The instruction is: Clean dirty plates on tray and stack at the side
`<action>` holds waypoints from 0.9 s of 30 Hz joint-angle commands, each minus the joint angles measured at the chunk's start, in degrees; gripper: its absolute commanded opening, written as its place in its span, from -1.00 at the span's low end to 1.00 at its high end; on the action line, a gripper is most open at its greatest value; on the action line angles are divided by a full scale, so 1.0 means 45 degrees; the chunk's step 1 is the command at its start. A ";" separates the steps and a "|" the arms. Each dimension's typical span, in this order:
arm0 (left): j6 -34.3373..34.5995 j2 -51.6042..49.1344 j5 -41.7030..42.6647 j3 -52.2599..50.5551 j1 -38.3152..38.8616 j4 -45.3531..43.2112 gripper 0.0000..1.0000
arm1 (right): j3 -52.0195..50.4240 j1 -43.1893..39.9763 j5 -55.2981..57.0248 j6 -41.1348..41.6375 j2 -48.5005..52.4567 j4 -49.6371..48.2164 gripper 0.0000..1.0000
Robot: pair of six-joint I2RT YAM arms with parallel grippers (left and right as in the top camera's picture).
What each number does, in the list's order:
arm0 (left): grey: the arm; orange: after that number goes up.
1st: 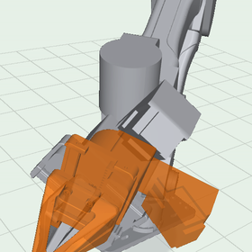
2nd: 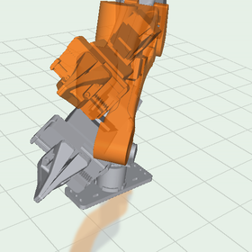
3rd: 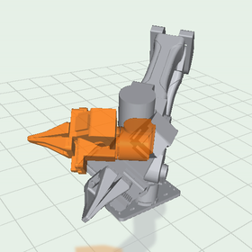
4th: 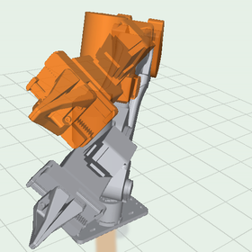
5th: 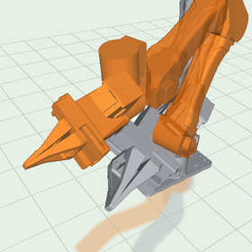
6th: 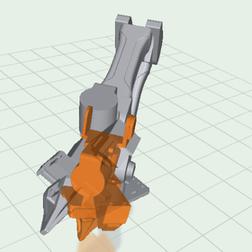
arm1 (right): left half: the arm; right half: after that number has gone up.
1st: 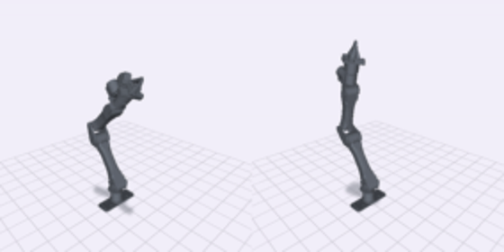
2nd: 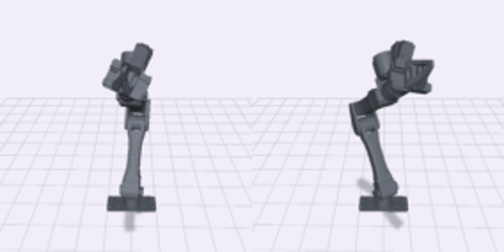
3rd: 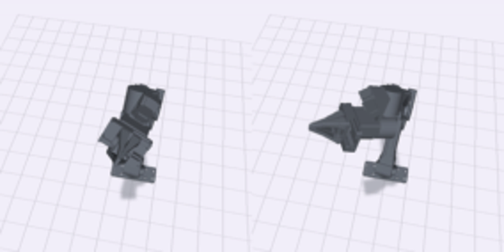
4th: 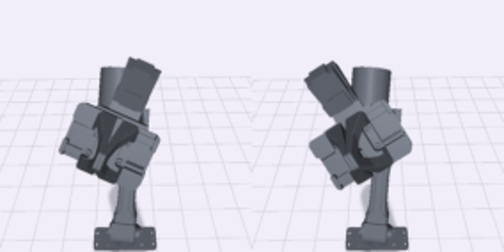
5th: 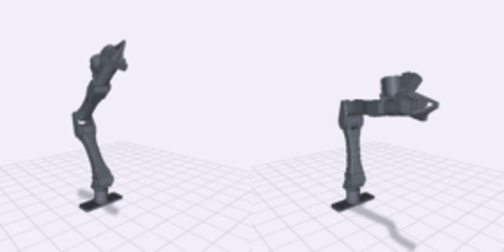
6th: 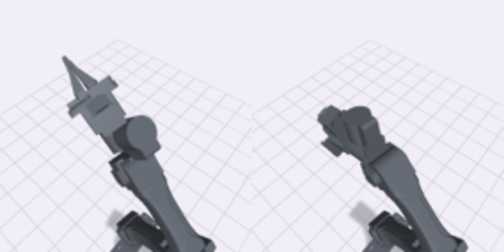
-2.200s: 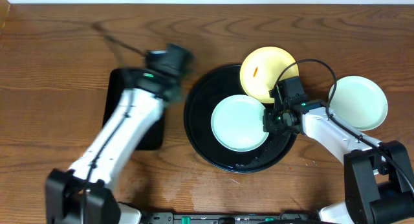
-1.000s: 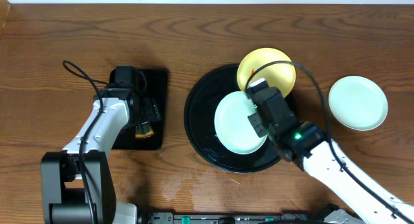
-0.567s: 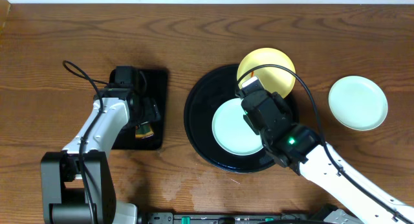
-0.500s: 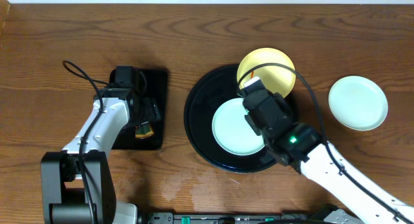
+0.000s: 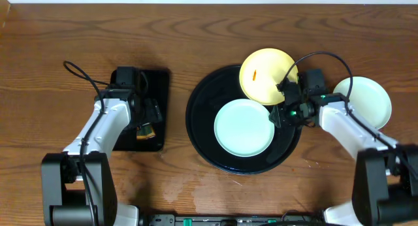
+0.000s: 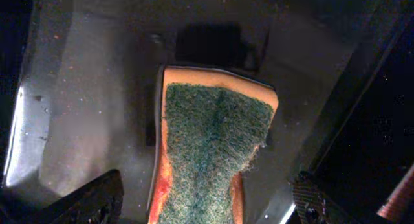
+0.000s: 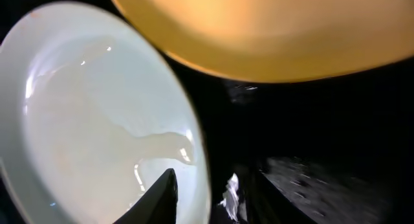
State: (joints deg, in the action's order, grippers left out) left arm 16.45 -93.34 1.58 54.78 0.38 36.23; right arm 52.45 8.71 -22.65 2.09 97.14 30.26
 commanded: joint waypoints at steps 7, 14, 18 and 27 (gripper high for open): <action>-0.0073 0.0049 0.0034 0.0015 -0.0058 0.0073 0.69 | 0.0083 0.0010 -0.1690 -0.0427 0.1608 -0.0680 -0.97; -0.0073 0.0049 0.0034 0.0015 -0.0058 0.0073 0.70 | 0.0097 0.0083 -0.1103 -0.0389 -0.0491 -0.0563 -0.97; -0.0073 0.0049 0.0034 0.0015 -0.0058 0.0073 0.70 | 0.0097 0.0758 0.1025 -0.0389 -0.2652 -0.0238 -0.98; -0.0073 0.0049 0.0039 0.0015 -0.0058 0.0073 0.70 | 0.0097 0.4070 0.6441 -0.0369 -0.5537 -0.0175 -0.98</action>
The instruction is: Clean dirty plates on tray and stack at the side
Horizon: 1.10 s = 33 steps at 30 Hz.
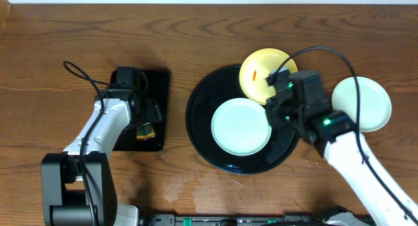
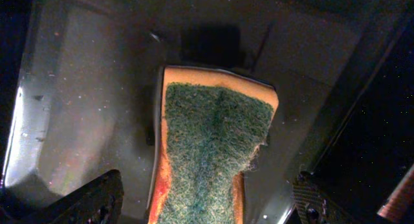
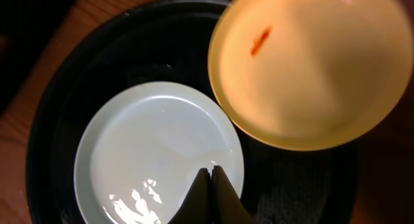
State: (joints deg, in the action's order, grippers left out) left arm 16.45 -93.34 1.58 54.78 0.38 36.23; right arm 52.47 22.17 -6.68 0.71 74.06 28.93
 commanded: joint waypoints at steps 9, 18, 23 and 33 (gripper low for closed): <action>-0.0073 0.0049 0.0034 0.0015 -0.0058 0.0073 0.70 | -0.0136 -0.0787 0.0010 0.0442 0.2380 0.0413 -0.55; -0.0073 0.0049 0.0034 0.0015 -0.0058 0.0073 0.70 | -0.0136 -0.3109 -0.6703 -0.0267 0.6538 -0.1399 -0.33; -0.0073 0.0049 0.0034 0.0015 -0.0058 0.0073 0.70 | -0.0136 -0.2866 -0.6713 -0.0267 0.7480 -0.1821 -0.70; -0.0073 0.0049 0.0034 0.0015 -0.0058 0.0073 0.70 | -0.0131 -0.2739 -0.4891 0.0588 0.6441 -0.1632 -0.97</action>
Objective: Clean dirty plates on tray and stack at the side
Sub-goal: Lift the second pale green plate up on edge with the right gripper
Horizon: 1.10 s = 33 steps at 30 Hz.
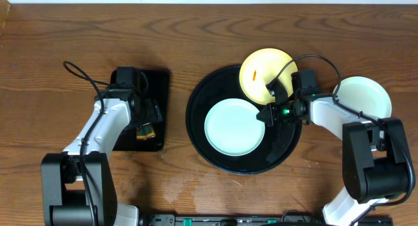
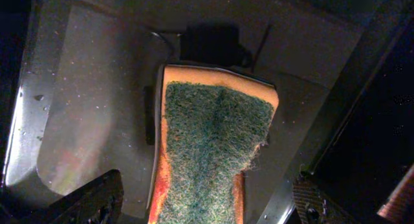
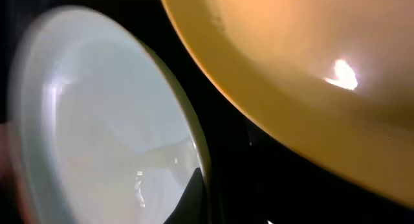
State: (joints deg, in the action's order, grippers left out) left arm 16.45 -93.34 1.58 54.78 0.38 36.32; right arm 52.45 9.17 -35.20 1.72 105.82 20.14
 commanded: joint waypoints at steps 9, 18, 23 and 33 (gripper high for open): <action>-0.0073 0.0049 0.0034 0.0015 -0.0058 0.0053 0.70 | -0.0126 0.1841 0.5858 0.0214 -0.5153 0.1263 -0.98; -0.0073 0.0049 0.0034 0.0015 -0.0058 0.0053 0.70 | -0.0117 0.5168 1.2939 -0.0058 -0.7300 0.1292 -0.98; -0.0073 0.0049 0.0039 0.0015 -0.0058 0.0053 0.70 | -0.0102 0.7189 1.6597 -0.1030 -0.7956 0.1185 -0.98; -0.0073 0.0049 0.0034 0.0015 -0.0058 0.0053 0.71 | -0.0097 0.9768 2.0021 -0.3978 -0.8038 0.0345 -0.98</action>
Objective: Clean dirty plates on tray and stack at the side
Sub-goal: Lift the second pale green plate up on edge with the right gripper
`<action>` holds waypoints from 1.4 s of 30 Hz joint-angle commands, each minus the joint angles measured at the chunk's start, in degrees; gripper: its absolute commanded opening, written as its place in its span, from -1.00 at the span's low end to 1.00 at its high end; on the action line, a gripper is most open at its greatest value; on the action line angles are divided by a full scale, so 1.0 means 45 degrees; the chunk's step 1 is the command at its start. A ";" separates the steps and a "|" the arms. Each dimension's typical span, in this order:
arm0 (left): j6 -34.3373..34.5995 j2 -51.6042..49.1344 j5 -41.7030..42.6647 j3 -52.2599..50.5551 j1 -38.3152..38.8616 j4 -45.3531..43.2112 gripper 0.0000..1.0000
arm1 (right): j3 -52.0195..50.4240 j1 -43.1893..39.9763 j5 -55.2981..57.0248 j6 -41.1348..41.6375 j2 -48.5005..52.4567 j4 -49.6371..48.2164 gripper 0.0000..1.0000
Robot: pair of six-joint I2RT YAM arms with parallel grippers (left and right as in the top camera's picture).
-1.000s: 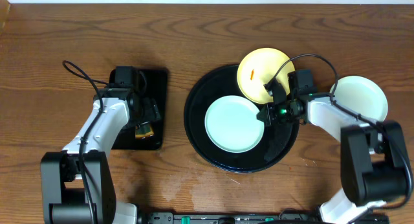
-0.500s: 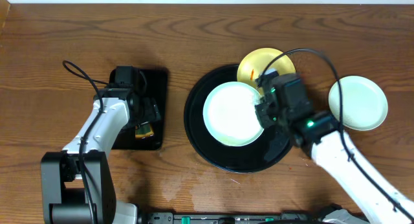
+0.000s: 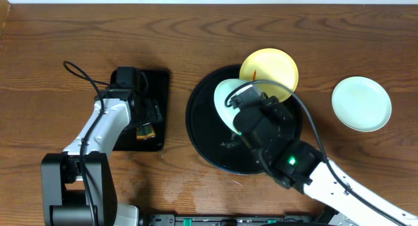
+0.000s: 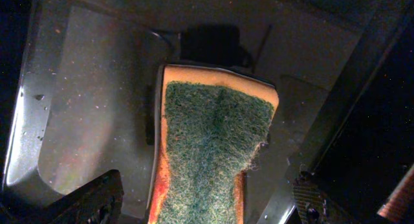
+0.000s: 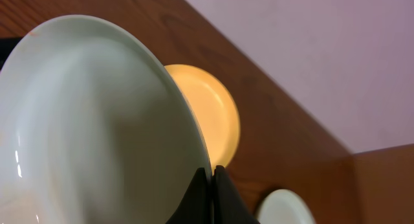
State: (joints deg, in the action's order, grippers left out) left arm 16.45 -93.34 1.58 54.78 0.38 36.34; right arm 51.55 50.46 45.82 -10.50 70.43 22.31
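My right gripper (image 5: 211, 175) is shut on the rim of a pale green plate (image 5: 90, 120), which it holds tilted up above the round black tray (image 3: 206, 131); the same plate (image 3: 228, 102) shows in the overhead view. A yellow plate (image 3: 269, 66) with a small orange smear leans on the tray's far rim. Another pale green plate (image 3: 361, 103) lies on the table at the right. My left gripper (image 4: 204, 201) stands open astride a green-topped orange sponge (image 4: 210, 153) in a small black tray (image 3: 159, 82).
The wooden table (image 3: 65, 30) stretches around both trays. My right arm (image 3: 307, 174) crosses the tray's near side. A pale wall and a wooden edge (image 5: 381, 185) show behind the lifted plate.
The pale green plate lay flat in the round tray with my right gripper at its right rim. Now it is raised and tilted, gripped by its rim. The left gripper has not moved.
The right gripper sat low by the green plate's right rim, then was higher above the tray with its fingers together, then was low at the rim again with the plate shifted left. Now the plate is off the tray. The left gripper stayed open over the sponge throughout.
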 commanded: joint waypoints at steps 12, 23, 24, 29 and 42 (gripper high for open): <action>-0.0073 0.0049 0.0039 0.0015 -0.0058 0.0049 0.70 | 0.0102 0.2137 0.3152 -0.4027 -0.0175 -0.0976 -0.98; -0.0073 0.0049 0.0034 0.0015 -0.0058 0.0049 0.70 | 0.0102 0.2142 0.3147 -0.4211 -0.0175 -0.1107 -0.98; -0.0073 0.0049 0.0039 0.0015 -0.0058 0.0049 0.71 | 0.0102 0.2142 0.3147 -0.4211 -0.0175 -0.1107 -0.98; -0.0073 0.0049 0.0039 0.0015 -0.0058 0.0049 0.71 | 0.0102 0.2142 0.3147 -0.4211 -0.0175 -0.1107 -0.98; -0.0073 0.0049 0.0034 0.0015 -0.0058 0.0049 0.70 | 0.0102 0.2132 0.3152 -0.4201 -0.0175 -0.1112 -0.98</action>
State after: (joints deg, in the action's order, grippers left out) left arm 16.45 -93.34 1.58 54.78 0.38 36.34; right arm 51.55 59.59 58.54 -29.08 70.41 17.69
